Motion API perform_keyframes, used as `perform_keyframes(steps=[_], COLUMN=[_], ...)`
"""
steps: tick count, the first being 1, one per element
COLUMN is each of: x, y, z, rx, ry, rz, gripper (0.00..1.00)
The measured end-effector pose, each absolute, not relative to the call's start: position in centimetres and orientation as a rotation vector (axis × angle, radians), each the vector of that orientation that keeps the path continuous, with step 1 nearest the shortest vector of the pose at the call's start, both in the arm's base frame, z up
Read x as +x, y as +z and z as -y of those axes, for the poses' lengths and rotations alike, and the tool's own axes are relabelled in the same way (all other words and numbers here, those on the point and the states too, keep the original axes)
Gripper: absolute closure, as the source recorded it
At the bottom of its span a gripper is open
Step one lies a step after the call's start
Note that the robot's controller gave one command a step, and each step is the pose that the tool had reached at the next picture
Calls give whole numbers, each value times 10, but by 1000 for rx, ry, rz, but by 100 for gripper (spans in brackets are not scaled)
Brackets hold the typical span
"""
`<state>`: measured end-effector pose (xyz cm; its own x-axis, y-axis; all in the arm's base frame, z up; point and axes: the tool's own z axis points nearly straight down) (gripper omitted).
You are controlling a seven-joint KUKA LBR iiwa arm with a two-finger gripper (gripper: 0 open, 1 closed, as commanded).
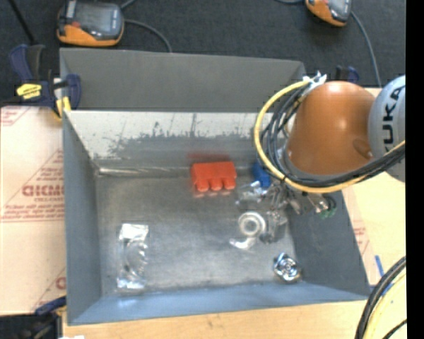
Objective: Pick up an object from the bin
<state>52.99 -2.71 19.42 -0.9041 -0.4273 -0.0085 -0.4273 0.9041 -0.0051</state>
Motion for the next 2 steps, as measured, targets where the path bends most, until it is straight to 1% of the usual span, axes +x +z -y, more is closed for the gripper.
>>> perform_keyframes(steps=[1,2], x=[555,580], y=[164,316], z=[9,18], rx=[-1106,-1036], ry=[-1,-9], rz=[-2937,-2953], gripper=[100,100])
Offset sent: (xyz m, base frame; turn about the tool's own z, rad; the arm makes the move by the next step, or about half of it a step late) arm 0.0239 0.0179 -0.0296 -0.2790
